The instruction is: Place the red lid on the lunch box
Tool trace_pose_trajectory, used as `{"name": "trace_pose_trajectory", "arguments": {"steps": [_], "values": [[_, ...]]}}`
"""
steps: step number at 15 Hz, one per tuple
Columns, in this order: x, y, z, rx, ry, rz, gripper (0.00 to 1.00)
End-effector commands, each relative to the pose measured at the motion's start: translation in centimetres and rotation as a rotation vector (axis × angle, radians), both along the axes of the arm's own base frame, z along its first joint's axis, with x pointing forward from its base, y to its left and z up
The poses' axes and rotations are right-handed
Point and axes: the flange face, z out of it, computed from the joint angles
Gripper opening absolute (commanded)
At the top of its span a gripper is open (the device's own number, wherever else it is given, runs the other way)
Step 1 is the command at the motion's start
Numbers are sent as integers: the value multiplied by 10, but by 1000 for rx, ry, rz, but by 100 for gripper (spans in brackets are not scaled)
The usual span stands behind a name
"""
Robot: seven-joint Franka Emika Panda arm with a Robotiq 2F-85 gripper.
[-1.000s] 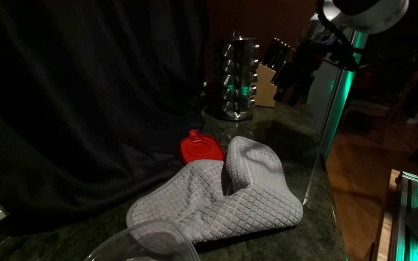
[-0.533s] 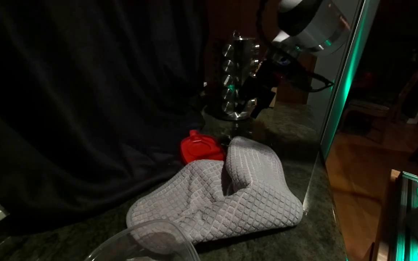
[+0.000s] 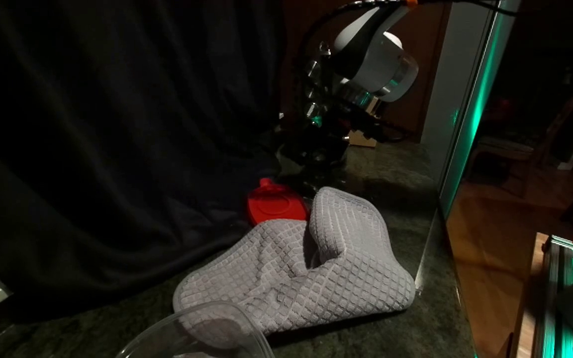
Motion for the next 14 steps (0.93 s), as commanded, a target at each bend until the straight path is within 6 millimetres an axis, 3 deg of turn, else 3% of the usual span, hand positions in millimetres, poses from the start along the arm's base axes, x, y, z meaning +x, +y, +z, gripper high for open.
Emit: {"name": "trace_pose_trajectory", "arguments": {"steps": [1, 9, 14], "values": [[6, 4, -3, -1, 2, -9, 100], [14, 9, -4, 3, 0, -23, 100], [26, 44, -16, -28, -5, -161, 100]]}}
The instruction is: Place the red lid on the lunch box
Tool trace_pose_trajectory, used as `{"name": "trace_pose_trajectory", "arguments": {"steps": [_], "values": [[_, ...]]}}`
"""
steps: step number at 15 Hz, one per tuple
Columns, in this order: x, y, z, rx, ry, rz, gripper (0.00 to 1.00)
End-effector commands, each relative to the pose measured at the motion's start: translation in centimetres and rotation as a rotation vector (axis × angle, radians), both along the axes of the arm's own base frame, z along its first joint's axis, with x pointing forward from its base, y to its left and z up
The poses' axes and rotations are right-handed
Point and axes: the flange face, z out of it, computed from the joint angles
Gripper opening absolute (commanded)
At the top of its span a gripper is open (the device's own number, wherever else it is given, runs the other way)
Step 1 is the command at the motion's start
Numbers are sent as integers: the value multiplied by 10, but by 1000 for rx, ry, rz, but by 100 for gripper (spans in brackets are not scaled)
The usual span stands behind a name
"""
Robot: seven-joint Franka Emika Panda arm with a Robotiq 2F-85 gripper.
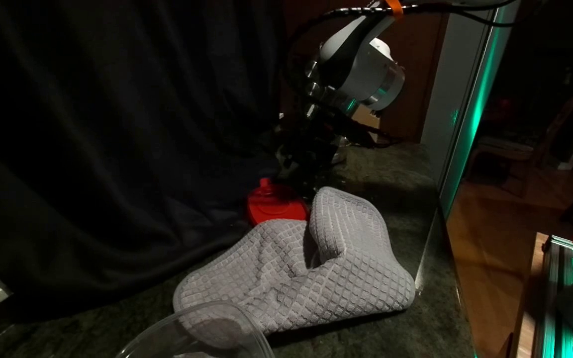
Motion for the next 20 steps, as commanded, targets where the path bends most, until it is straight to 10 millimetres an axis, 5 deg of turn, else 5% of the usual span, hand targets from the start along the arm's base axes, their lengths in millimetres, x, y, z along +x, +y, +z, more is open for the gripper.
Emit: {"name": "trace_pose_trajectory", "arguments": {"steps": [1, 7, 14, 20], "values": [[11, 24, -14, -36, 1, -86, 100], [28, 40, -33, -170, 33, -143, 100], [66, 51, -23, -227, 21, -226, 100], [73, 70, -26, -254, 90, -227, 100]]}}
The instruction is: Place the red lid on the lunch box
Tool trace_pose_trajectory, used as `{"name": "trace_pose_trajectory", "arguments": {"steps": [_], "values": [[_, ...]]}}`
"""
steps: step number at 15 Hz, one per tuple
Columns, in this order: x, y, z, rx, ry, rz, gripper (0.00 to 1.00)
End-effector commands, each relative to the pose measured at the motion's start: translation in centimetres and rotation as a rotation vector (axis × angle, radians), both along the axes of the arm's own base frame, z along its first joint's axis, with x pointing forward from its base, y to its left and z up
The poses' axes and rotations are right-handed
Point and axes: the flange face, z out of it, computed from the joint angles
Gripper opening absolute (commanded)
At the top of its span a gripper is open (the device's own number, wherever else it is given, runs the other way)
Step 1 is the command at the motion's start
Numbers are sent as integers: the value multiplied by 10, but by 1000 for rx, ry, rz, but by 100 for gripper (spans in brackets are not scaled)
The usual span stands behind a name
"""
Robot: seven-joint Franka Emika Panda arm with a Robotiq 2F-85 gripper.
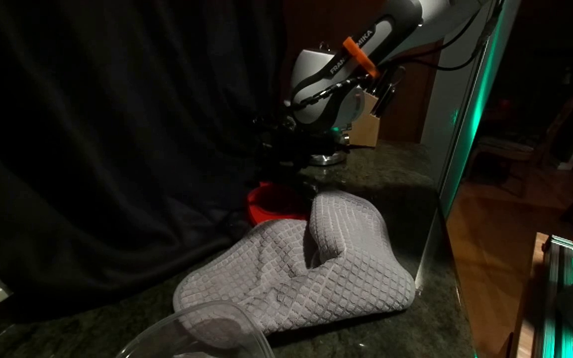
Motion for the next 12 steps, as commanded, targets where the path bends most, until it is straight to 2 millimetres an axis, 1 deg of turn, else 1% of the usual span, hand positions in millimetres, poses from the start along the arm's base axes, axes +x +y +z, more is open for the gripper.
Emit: {"name": "trace_pose_trajectory", "arguments": {"steps": [1, 7, 9, 11, 12], "values": [[5, 10, -3, -18, 59, -5, 100], [8, 9, -4, -49, 99, 8, 99], [6, 12, -9, -58, 114, 20, 86], [5, 14, -14, -70, 115, 33, 62], [5, 15, -15, -72, 113, 37, 54]]}}
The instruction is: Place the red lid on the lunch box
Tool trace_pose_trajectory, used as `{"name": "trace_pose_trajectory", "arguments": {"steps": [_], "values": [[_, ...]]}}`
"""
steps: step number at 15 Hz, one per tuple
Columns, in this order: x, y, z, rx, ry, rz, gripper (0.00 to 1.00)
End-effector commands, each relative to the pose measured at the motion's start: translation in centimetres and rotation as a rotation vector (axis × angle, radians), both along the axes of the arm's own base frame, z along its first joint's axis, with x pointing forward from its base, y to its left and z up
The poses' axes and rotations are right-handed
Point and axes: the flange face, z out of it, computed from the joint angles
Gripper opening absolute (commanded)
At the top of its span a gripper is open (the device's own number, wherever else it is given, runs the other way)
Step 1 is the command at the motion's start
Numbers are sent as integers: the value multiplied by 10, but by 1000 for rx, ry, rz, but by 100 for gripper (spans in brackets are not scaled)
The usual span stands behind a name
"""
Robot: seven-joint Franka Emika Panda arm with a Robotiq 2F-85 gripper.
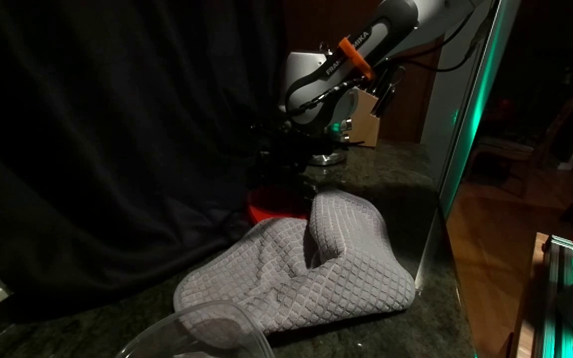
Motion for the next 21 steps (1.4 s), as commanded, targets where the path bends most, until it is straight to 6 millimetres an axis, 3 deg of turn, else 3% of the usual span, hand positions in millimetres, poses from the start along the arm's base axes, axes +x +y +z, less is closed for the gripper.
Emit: {"name": "trace_pose_trajectory", "arguments": {"steps": [1, 5, 6, 7, 8, 11, 13, 21], "values": [[3, 6, -7, -29, 3, 9, 45], [7, 11, -4, -26, -22, 24, 14], [7, 12, -5, -21, -19, 24, 17], [7, 14, -5, -20, -20, 24, 12], [8, 14, -5, -15, -20, 23, 0], [8, 13, 1, -23, -32, 19, 2], [7, 13, 15, -39, -66, 26, 1], [-7, 11, 99, -93, -390, 104, 1]]}}
